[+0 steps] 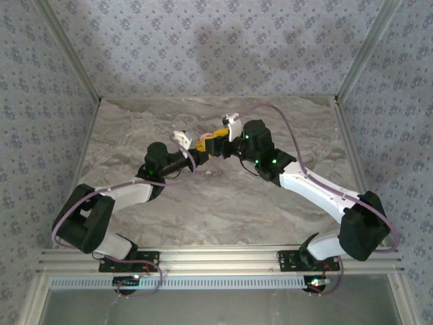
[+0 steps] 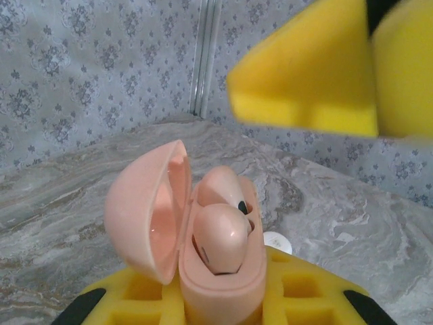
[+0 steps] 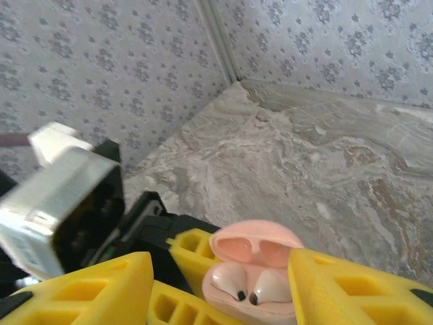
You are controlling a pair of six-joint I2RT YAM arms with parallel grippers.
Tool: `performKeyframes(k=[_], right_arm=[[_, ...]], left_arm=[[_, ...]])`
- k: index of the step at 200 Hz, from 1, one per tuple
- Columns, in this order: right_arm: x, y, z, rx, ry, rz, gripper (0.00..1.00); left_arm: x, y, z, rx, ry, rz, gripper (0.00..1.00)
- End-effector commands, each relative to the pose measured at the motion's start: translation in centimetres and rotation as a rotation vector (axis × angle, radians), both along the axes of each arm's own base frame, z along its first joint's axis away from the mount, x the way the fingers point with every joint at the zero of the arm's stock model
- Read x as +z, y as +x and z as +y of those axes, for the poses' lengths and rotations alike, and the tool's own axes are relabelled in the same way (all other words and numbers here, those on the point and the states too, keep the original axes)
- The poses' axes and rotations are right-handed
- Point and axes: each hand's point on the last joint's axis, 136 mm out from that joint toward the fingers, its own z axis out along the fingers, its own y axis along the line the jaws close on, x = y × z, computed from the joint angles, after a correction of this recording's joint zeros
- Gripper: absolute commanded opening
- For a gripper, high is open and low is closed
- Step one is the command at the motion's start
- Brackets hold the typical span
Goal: Insert the wireless bluetooth earbuds into the charging case
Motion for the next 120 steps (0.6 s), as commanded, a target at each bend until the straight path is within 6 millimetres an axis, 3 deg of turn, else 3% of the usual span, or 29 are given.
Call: performKeyframes(k=[1, 75, 120], right_arm=[[3.1, -1.3, -0.4, 0.061, 0.06, -0.019, 0.57], [2.7, -1.5, -4.5, -0.013, 0.01, -0.104, 0.59], [2.1, -2.4, -6.0, 0.052, -0.071, -0.175, 0.6]], left_arm=[[2.5, -0.2, -0.1, -0.018, -0.005, -0.087, 0.03], [2.1, -0.7, -0.4, -0.054, 0.021, -0.107, 0.03], [1.9, -1.0, -0.5, -0.072, 0.035, -0.112, 0.03]])
